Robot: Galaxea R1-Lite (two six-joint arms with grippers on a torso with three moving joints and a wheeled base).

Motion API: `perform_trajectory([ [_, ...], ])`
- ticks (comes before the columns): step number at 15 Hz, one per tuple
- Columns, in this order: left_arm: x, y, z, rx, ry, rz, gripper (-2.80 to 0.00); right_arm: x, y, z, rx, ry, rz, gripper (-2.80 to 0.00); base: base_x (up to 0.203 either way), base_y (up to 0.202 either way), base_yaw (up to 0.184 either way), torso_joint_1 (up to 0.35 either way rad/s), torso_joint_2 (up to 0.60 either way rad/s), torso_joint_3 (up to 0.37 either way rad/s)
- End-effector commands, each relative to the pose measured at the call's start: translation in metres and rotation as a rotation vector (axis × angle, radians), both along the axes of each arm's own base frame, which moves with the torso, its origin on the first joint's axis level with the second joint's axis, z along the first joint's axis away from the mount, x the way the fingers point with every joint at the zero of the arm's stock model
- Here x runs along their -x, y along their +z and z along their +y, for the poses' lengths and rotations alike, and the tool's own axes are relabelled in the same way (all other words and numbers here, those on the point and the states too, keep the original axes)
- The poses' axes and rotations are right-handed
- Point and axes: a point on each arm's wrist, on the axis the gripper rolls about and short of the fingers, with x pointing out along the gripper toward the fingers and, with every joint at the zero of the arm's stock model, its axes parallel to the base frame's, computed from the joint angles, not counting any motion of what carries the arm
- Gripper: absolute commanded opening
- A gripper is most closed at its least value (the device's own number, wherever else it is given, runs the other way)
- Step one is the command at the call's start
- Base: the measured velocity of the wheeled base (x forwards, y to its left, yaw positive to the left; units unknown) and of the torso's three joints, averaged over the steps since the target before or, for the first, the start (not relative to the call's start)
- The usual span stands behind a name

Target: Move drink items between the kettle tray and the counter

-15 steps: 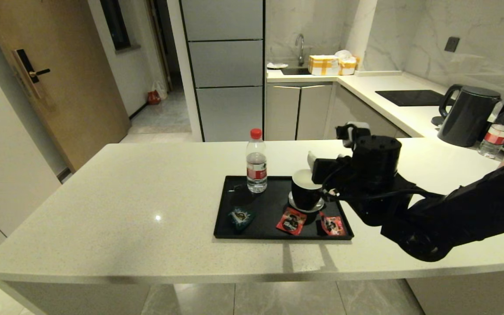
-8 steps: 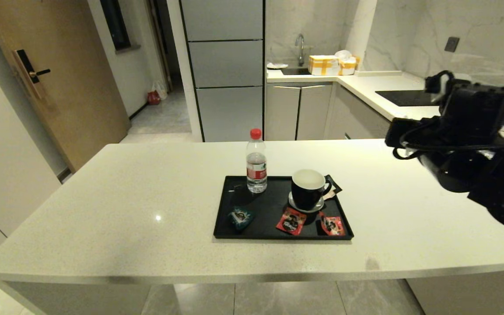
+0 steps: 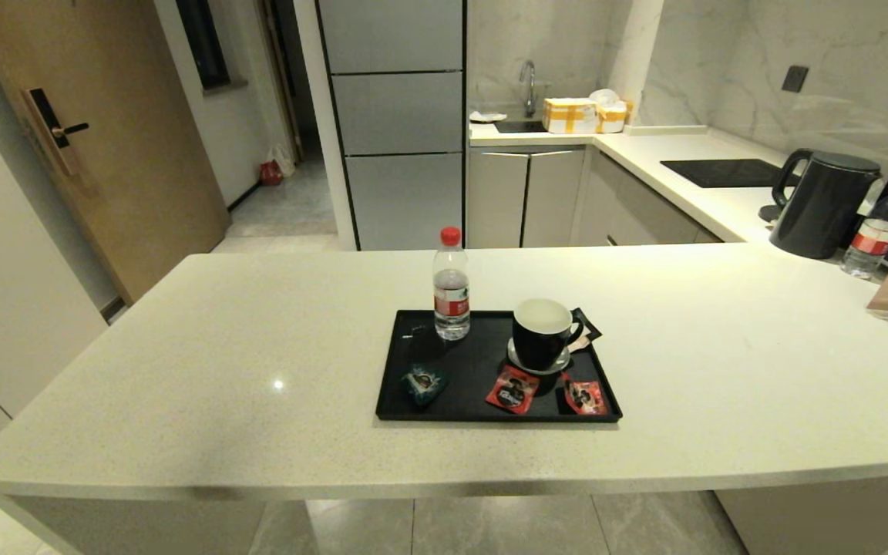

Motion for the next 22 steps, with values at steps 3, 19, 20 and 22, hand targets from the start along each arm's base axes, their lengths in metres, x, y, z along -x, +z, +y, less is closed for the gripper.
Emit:
perform_trajectory([
  [3, 0.0, 0.0, 0.0, -0.001, 0.0, 0.0, -2.8, 0.134, -0.034, -0.018, 0.014, -0.155, -0.11, -2.8, 0.0, 0.0, 0.0, 0.0, 0.0, 0.0],
  [19, 0.0, 0.0, 0.0, -0.001, 0.0, 0.0, -2.8, 0.2, -0.097, -0.015, 0.032, 0.047, 0.046, -2.8, 0.0, 0.0, 0.0, 0.0, 0.0, 0.0],
  [20, 0.0, 0.0, 0.0, -0.001, 0.0, 0.0, -2.8, 0.21, -0.111, -0.014, 0.033, 0.09, 0.056, -2.8, 0.0, 0.0, 0.0, 0.0, 0.0, 0.0],
  [22, 0.0, 0.0, 0.0, -0.001, 0.0, 0.0, -2.8, 0.215, -0.127, -0.013, 0.029, 0.157, 0.113, -2.8, 0.0, 0.0, 0.0, 0.0, 0.0, 0.0],
])
